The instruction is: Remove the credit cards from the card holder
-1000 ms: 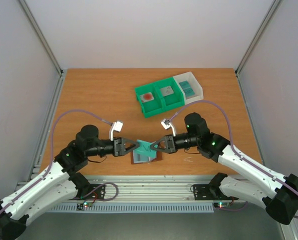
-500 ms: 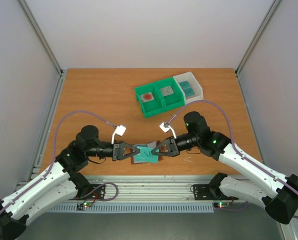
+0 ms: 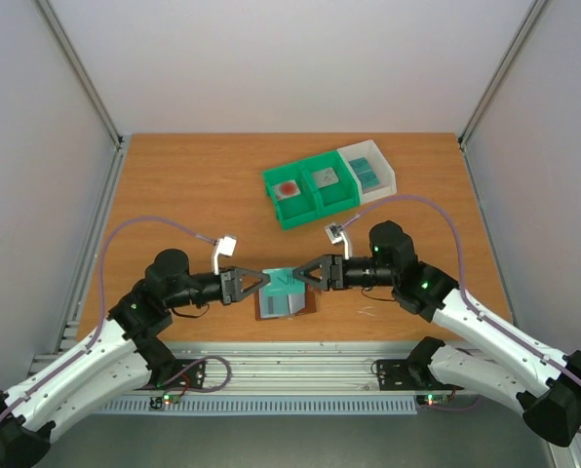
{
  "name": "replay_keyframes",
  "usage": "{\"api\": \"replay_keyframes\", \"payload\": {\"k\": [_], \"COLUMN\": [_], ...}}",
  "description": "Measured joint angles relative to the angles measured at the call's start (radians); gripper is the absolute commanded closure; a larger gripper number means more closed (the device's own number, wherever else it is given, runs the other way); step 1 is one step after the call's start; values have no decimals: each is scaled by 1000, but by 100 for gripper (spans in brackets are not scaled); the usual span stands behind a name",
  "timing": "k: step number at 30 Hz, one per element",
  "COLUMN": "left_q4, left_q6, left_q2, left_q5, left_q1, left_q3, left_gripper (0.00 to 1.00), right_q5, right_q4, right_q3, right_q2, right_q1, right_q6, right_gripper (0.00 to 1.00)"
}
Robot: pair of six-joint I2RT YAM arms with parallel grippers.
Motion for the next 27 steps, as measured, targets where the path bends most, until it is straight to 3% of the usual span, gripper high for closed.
{"api": "replay_keyframes", "payload": {"k": [5,10,21,25,27], "left_q4": [71,163,249,270,273], "left_q6": [-65,-125,-169,-179,-183], "left_q2": [-1,7,88,93,93], "left_q5": [-134,-239,-358,-388,-401], "left_q1": [0,0,0,0,0], "left_q3": [-33,-57,-48,-48,-48], "left_gripper": [100,100,100,100,100], "right_q5": [82,140,236,250,255], "right_q4": [207,393,771,862,906], "right_q3": [-122,-185,-238,-244,-249], "right_q2": [-8,36,198,240,261], "right_q1": [0,0,0,0,0], "right_q6": [196,352,544,576,590], "right_gripper": [33,38,76,77,70]}}
